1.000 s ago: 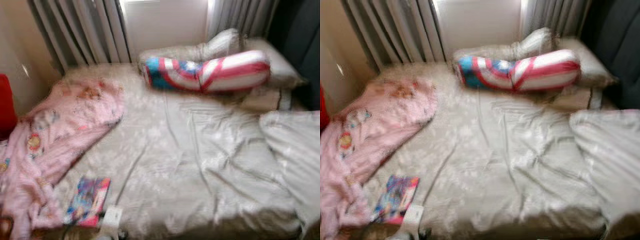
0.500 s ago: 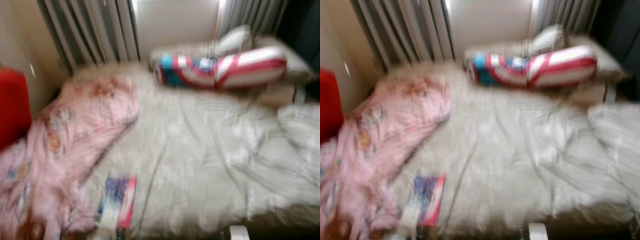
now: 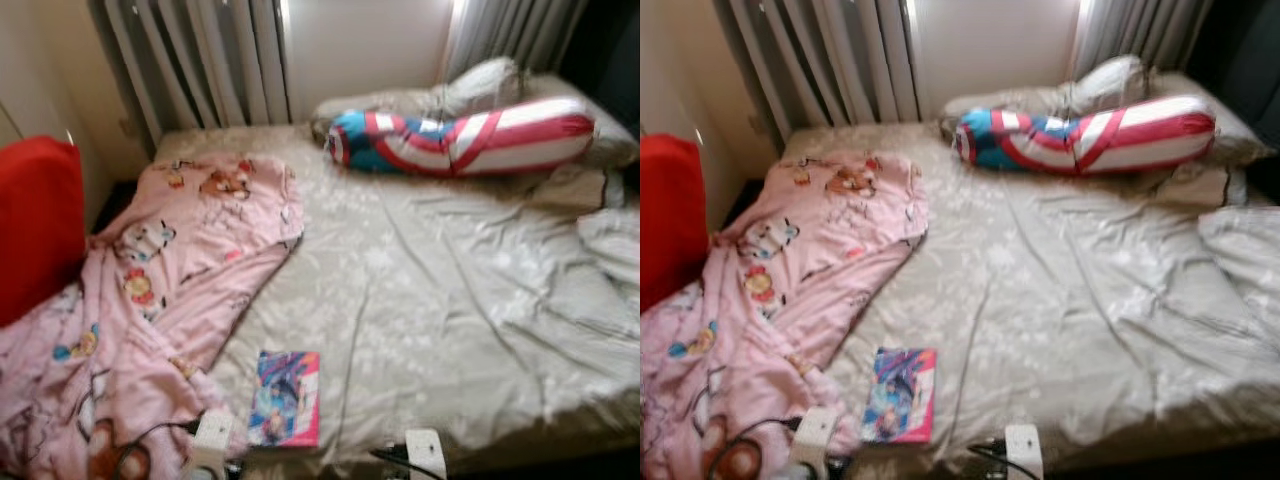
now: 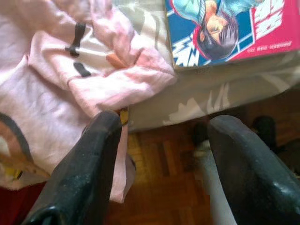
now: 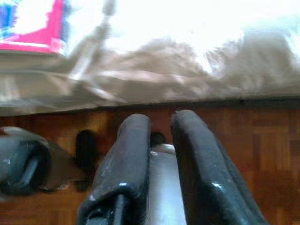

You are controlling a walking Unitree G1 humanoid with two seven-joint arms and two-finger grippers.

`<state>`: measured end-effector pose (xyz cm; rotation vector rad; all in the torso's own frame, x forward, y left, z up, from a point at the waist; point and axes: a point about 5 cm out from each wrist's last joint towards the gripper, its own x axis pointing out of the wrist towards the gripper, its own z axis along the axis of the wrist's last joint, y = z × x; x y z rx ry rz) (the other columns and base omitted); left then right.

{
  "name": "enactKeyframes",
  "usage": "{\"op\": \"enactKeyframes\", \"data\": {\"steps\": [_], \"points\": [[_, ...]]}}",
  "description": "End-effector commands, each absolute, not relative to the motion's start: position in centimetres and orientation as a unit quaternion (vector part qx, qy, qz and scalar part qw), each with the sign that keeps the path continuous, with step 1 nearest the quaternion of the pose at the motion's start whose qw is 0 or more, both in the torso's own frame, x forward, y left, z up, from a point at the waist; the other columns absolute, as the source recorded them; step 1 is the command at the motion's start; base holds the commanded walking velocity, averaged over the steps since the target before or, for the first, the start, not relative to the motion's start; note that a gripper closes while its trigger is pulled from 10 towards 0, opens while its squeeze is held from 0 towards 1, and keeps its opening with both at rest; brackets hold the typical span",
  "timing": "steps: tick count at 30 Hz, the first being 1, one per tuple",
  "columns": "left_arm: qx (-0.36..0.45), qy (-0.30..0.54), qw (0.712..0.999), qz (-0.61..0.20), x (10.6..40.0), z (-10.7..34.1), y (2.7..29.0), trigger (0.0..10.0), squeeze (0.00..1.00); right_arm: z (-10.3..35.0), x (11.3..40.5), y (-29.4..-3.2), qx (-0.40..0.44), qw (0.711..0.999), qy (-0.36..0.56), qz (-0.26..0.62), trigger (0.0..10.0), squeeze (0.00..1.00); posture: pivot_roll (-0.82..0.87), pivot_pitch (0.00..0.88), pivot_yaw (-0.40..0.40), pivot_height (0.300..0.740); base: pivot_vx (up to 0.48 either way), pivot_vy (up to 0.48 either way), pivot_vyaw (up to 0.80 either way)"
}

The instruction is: Clean up the room

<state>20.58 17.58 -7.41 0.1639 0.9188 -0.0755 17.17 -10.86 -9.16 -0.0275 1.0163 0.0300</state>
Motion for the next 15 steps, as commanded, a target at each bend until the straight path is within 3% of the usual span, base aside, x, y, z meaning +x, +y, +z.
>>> {"op": "enactKeyframes", "data": {"steps": [1,4,7,11,15], "points": [[0.087,0.445,0.891,-0.030,20.5,-7.4,18.4,10.0,0.00,-8.6,17.9,-8.6,-0.012,0.878,0.478,0.030,10.0,0.00,-0.10,0.000,0.009,0.740,0.000,0.334,0.80],[0.087,0.443,0.892,-0.031,20.5,-7.4,18.4,10.0,0.00,-8.4,18.1,-8.1,-0.008,0.878,0.478,0.031,10.0,0.00,-0.10,0.000,0.009,0.740,0.000,0.000,0.80],[0.091,0.443,0.891,-0.033,20.5,-7.4,18.4,10.0,0.00,-8.1,18.4,-7.3,0.004,0.878,0.477,0.026,10.0,0.00,-0.10,0.000,0.009,0.740,0.000,0.000,0.00],[0.091,0.443,0.891,-0.034,20.5,-7.3,18.4,10.0,0.00,-8.9,17.4,-9.3,-0.004,0.875,0.483,0.013,10.0,0.00,-0.10,0.000,0.010,0.740,0.000,0.000,0.00],[0.091,0.443,0.891,-0.035,20.5,-7.3,18.4,10.0,0.00,-9.0,17.3,-9.7,-0.002,0.876,0.483,0.008,10.0,0.00,-0.10,0.001,0.010,0.740,0.000,0.000,0.00]]}}
